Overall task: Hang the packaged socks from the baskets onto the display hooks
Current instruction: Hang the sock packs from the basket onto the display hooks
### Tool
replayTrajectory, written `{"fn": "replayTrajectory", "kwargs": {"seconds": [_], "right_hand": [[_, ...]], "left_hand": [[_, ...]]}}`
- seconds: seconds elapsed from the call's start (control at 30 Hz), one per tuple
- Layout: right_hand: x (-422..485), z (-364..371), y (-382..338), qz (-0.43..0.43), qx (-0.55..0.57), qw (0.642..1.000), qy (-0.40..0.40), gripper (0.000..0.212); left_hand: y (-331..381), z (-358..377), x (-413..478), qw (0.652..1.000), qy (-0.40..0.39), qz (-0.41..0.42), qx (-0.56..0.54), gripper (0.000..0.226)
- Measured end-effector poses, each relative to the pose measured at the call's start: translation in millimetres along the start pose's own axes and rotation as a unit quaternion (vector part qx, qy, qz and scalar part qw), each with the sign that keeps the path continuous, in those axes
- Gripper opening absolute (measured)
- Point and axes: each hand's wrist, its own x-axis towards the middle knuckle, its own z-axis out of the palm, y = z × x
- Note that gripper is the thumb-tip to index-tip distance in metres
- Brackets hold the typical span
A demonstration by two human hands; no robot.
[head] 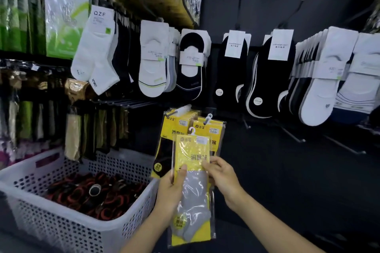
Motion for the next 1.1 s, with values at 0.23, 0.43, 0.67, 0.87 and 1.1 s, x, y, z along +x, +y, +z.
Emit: {"fn": "replayTrajectory", "kwargs": {"seconds": [0.23,0.43,0.67,0.87,1.1], "right_hand": [[1.3,-26.1,-9.9,-0.064,0.028,0.981,0.181,0.011],[26.1,-18.3,-15.8,-0.085,-0.015,0.982,0.171,0.004],[54.4,-11.2,7.5,-0.009,0.01,0.977,0.213,0.018],[7.5,-38.8,72.8,0.089,0.01,0.974,0.208,0.027],[-133.1,-70.3,195.1,0.276,-0.049,0.95,0.138,0.017]], "left_hand": [[-4.4,4.5,7.3,0.997,-0.063,-0.039,0.029,0.046],[-11.7,7.0,18.8,0.997,-0.048,-0.043,0.039,0.052],[-35.8,13.6,41.1,0.991,-0.061,-0.062,0.104,0.053],[-90.0,-13.1,2.7,0.969,-0.073,-0.123,0.202,0.053],[-168.6,-67.3,-150.1,0.933,-0.093,-0.238,0.254,0.042]]}}
